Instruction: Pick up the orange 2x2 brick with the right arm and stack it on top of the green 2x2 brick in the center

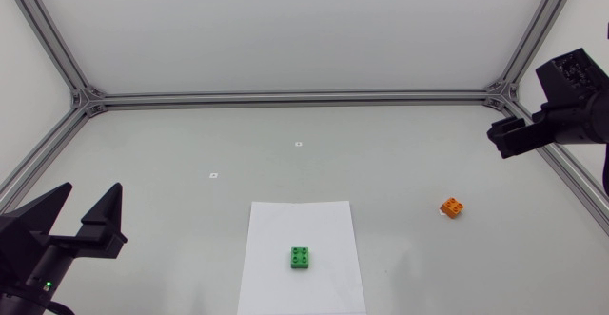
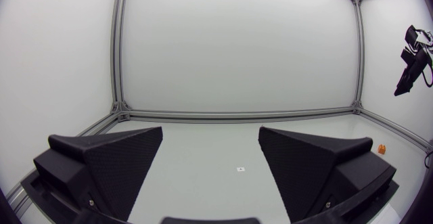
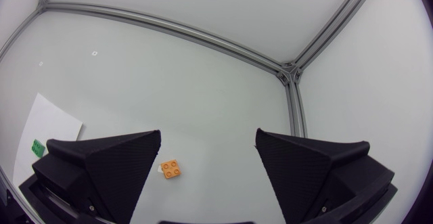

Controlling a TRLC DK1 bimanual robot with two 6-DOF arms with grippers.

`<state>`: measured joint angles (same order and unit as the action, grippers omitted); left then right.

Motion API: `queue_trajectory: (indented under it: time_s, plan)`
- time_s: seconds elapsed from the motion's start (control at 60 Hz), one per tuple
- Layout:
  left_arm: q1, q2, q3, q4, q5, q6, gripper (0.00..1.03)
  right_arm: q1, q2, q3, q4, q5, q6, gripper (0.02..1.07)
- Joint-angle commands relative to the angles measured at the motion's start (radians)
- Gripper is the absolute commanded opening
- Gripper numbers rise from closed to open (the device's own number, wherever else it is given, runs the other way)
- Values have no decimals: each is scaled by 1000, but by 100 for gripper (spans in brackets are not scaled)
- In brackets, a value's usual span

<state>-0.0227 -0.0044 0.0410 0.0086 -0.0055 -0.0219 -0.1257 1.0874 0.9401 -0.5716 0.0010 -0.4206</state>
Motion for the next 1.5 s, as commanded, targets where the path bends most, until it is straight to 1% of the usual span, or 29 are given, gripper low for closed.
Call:
queue_trajectory:
  time_s: [0.0,0.083,0.183,0.317,0.5,0.75,0.867,1.0,1.117,1.233,1.433,1.483]
  plan:
    - [3,-8,-41,-15,4,13,99,-17,95,62,-47,2,-96,102]
    - [3,-8,-41,-15,4,13,99,-35,180,97,-93,-4,-145,102]
    - [3,-8,-41,-15,4,13,99,-61,289,134,-146,-70,-218,102]
    - [3,-8,-41,-15,6,13,99,-68,411,170,-217,-110,-293,102]
    - [3,-8,-41,-15,4,13,99,-68,534,197,-243,-111,-320,102]
    - [3,-8,-41,-15,4,13,99,-58,644,195,-249,-110,-363,102]
    - [3,-8,-41,-15,4,13,99,-49,684,189,-241,-95,-372,101]
    - [3,-8,-41,-15,4,13,99,-35,717,186,-231,-73,-372,96]
    - [3,-8,-41,-15,4,13,99,-20,727,169,-209,-49,-371,95]
    - [3,-8,-41,-15,6,13,99,-17,744,170,-205,-39,-369,90]
    - [3,-8,-41,-13,4,13,99,-17,760,164,-197,-36,-372,88]
    - [3,-8,-41,-15,4,13,99,-17,764,164,-195,-35,-372,86]
